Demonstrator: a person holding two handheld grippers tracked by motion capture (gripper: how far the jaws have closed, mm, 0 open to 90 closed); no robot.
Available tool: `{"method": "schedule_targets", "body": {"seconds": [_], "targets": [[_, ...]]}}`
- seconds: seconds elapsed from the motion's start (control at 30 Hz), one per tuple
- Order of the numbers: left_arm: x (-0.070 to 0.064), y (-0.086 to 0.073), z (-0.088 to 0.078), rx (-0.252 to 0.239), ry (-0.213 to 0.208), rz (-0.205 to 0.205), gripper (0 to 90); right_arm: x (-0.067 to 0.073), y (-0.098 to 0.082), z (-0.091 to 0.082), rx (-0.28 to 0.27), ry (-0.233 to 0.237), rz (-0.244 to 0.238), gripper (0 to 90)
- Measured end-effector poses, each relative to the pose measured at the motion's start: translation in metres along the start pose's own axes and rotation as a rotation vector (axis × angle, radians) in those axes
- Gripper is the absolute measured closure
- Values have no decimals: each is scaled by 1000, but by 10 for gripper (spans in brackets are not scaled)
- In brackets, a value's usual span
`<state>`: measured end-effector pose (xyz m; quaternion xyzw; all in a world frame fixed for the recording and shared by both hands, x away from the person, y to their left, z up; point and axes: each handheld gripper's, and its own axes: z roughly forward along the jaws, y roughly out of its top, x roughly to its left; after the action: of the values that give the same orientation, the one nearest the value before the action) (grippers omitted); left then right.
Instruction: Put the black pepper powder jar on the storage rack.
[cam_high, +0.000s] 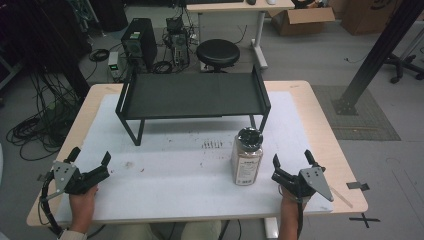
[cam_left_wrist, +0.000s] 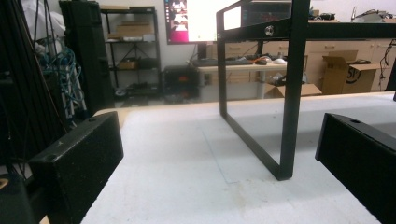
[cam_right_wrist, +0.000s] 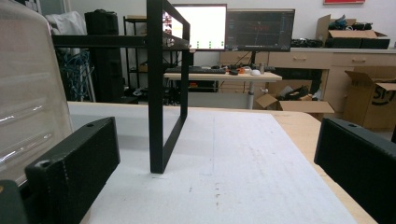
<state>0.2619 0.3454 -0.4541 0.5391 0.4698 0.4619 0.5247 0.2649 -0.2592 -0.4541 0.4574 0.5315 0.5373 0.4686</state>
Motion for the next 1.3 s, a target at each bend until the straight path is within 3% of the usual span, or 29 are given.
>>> {"method": "schedule_targets", "body": {"seconds": [0.8, 1.07, 1.3], "targets": [[0, 0, 0, 0, 0, -1, 12, -1, 1, 1, 12, 5, -4, 0], [0, 0, 0, -1, 0, -2, 12, 2, 19, -2, -4, 20, -23, 0], [0, 0, 0, 0, 0, -3, 13, 7, 29, -5, -7, 16, 0, 0]]}}
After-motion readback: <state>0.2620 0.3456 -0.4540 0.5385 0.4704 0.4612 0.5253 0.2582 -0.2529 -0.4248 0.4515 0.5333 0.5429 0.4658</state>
